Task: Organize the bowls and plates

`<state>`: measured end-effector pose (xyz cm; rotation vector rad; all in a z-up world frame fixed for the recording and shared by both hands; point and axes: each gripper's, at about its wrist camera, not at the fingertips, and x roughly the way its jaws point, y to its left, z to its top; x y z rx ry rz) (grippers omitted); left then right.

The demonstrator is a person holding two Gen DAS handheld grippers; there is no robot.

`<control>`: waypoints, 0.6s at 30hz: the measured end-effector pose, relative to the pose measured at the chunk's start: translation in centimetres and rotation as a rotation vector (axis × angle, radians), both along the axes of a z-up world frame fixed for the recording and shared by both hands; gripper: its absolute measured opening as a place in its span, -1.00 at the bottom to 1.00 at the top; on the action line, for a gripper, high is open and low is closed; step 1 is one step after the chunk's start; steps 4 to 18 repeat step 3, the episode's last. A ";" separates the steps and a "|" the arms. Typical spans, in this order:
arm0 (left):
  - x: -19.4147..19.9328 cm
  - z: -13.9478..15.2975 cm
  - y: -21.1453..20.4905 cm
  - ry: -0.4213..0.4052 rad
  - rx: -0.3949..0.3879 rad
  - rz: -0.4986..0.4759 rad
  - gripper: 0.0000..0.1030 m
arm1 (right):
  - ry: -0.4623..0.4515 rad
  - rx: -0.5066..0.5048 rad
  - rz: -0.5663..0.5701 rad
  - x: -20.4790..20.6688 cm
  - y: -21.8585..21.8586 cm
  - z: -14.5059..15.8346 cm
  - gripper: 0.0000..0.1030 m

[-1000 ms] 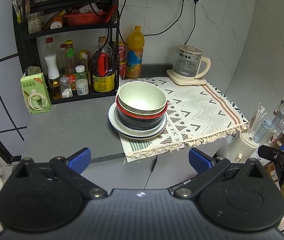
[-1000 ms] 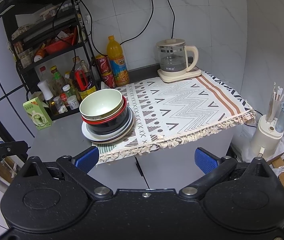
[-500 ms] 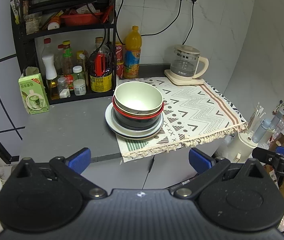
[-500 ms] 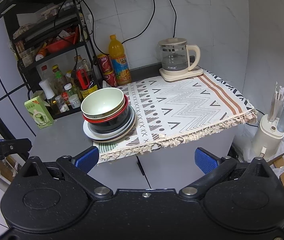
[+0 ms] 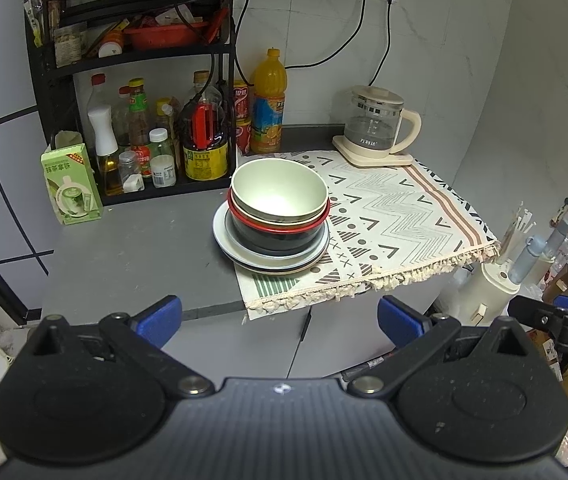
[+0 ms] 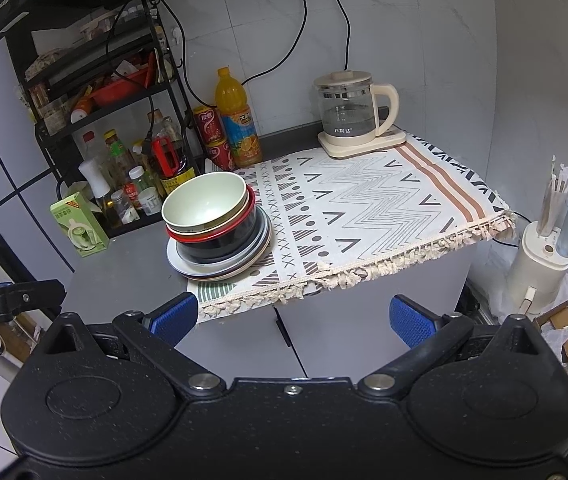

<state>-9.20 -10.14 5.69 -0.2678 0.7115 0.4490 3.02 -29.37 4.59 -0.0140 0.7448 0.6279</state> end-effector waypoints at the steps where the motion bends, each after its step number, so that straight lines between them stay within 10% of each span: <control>1: 0.0 0.0 0.0 0.002 0.001 0.001 1.00 | 0.000 0.000 -0.001 0.0 0.0 0.0 0.99; 18: 0.0 0.0 0.0 0.008 0.001 0.005 1.00 | 0.001 0.000 -0.001 0.0 0.0 0.0 0.99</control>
